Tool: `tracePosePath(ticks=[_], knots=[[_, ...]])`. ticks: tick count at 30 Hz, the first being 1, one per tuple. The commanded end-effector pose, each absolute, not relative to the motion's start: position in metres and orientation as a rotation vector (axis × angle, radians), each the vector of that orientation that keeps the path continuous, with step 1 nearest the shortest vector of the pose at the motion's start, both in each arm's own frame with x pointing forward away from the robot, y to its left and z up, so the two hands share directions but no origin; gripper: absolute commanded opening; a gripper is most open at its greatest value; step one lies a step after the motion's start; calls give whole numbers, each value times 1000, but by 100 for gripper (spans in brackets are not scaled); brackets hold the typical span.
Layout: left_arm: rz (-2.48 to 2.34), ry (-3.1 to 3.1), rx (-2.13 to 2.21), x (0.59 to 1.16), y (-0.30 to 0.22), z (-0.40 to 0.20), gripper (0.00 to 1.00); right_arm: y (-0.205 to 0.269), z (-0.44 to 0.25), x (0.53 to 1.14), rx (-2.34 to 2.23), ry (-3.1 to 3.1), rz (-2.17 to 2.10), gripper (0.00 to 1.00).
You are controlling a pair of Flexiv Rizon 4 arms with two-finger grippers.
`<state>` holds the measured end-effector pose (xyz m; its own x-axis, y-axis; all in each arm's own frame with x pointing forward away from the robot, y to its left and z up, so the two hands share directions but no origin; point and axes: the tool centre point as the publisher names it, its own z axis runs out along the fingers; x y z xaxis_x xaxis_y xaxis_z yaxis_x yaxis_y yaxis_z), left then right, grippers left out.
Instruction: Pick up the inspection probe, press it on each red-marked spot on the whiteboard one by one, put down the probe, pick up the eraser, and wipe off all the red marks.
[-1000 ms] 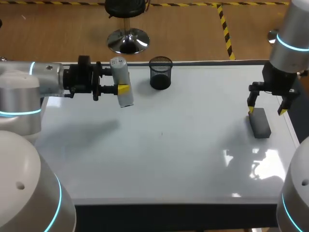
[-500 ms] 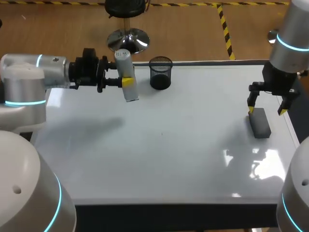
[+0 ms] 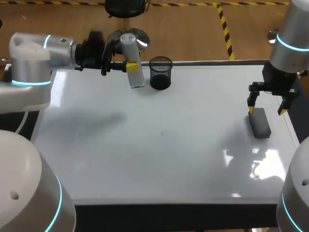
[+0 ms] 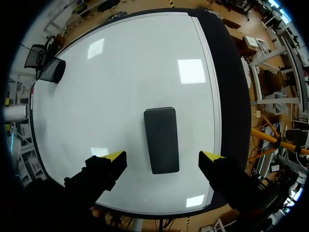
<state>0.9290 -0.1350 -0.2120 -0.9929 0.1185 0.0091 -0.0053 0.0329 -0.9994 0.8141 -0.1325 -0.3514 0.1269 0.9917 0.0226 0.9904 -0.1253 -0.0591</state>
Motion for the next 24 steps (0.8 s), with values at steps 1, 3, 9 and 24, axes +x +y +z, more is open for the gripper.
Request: tracePosePath(ticks=[1, 3, 9, 24], knots=[[2074, -2175, -194, 940, -140, -200, 0, -133, -350, 813, -2311, -2039, 32, 100], [2066, -2173, -216, 944, -142, -196, 0, -133, -350, 813, -2311, -2039, 32, 100], [2025, -2178, -265, 955, -153, -186, 0, -133, -350, 813, -2311, -2039, 32, 100], [2002, -2179, -293, 992, -170, -174, 0, -133, -350, 813, -2311, -2039, 32, 100]])
